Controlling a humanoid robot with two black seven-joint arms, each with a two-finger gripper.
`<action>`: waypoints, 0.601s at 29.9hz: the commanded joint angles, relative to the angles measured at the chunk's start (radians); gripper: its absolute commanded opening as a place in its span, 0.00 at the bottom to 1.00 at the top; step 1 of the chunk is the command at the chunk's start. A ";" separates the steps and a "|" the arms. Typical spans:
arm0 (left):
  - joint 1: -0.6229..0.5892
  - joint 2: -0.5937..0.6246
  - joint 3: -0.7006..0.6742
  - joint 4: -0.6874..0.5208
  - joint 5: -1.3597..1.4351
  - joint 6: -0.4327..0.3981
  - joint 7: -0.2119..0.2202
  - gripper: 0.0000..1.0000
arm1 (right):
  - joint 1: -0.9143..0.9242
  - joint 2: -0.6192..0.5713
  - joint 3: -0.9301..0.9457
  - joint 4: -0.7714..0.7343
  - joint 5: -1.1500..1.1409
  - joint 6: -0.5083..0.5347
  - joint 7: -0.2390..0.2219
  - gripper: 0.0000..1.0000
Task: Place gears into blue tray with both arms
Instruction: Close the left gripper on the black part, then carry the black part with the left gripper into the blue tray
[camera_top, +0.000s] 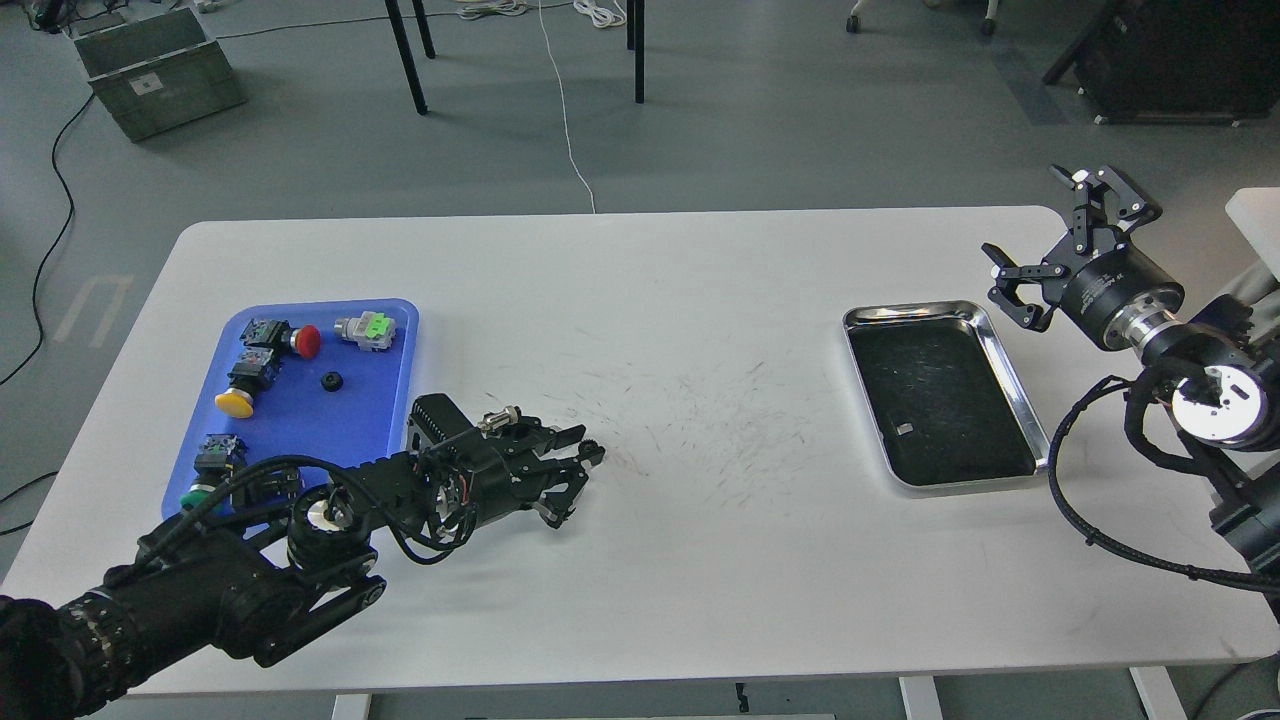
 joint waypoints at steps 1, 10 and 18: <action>0.000 0.001 0.000 -0.001 0.000 -0.002 -0.002 0.07 | 0.002 -0.001 0.000 0.001 0.000 0.000 0.000 0.96; -0.039 0.108 -0.026 -0.120 -0.048 0.000 0.001 0.07 | 0.006 -0.001 0.000 0.006 0.000 0.000 0.000 0.96; -0.107 0.369 -0.038 -0.266 -0.253 -0.003 0.000 0.07 | 0.019 -0.005 0.006 0.003 0.000 0.002 -0.002 0.96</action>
